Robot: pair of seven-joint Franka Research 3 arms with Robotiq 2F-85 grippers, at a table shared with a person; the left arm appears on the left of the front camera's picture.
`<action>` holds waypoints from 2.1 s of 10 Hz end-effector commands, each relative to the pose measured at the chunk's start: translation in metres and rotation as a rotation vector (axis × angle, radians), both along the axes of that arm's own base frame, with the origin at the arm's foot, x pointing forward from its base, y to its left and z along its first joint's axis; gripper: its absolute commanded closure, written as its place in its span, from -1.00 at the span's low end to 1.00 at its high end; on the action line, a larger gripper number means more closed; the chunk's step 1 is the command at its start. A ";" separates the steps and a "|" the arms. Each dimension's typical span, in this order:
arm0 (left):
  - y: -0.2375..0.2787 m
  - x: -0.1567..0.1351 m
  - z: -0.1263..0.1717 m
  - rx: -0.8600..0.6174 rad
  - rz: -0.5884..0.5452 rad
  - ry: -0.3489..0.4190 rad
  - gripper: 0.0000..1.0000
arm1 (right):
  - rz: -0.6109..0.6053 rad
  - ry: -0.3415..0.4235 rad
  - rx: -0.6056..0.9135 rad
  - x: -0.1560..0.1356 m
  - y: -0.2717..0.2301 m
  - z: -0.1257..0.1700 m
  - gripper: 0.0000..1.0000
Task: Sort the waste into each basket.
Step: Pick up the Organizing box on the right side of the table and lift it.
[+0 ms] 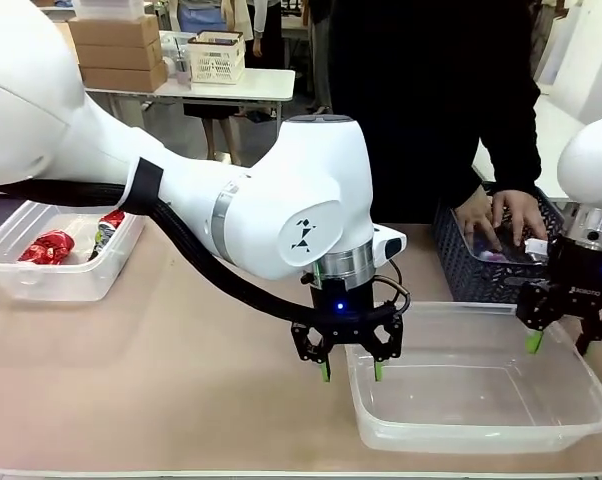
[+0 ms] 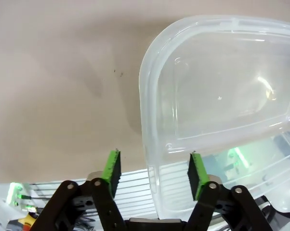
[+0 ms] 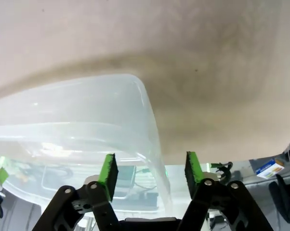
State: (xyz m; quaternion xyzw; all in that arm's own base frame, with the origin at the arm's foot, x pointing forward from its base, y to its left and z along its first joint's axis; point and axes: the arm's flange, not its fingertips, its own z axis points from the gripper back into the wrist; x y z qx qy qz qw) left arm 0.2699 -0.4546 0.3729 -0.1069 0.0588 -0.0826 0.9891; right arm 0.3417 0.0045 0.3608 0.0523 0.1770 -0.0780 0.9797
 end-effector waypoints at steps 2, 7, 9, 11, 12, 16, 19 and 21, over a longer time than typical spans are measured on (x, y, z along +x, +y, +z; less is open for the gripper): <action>0.000 0.004 -0.004 -0.012 -0.007 -0.002 1.00 | 0.068 0.000 0.050 -0.071 0.003 -0.029 1.00; 0.001 0.001 -0.005 -0.017 -0.015 -0.002 1.00 | 0.089 0.005 0.040 -0.070 0.005 -0.029 1.00; 0.008 -0.002 0.002 -0.019 -0.007 -0.005 1.00 | 0.101 0.002 0.026 -0.066 0.007 -0.022 1.00; 0.032 -0.010 0.028 -0.057 -0.025 0.003 1.00 | 0.097 0.031 0.030 -0.057 0.014 0.015 1.00; 0.056 -0.016 0.054 -0.052 -0.016 -0.001 1.00 | 0.116 0.021 0.029 -0.051 0.019 0.049 1.00; 0.157 -0.016 0.151 -0.039 0.033 -0.068 1.00 | 0.206 -0.099 0.072 0.001 0.058 0.197 1.00; 0.205 0.000 0.175 -0.066 0.138 -0.098 1.00 | 0.286 -0.085 0.136 0.061 0.100 0.211 1.00; 0.171 -0.006 0.188 -0.114 0.137 -0.116 1.00 | 0.256 -0.104 0.168 0.032 0.123 0.217 1.00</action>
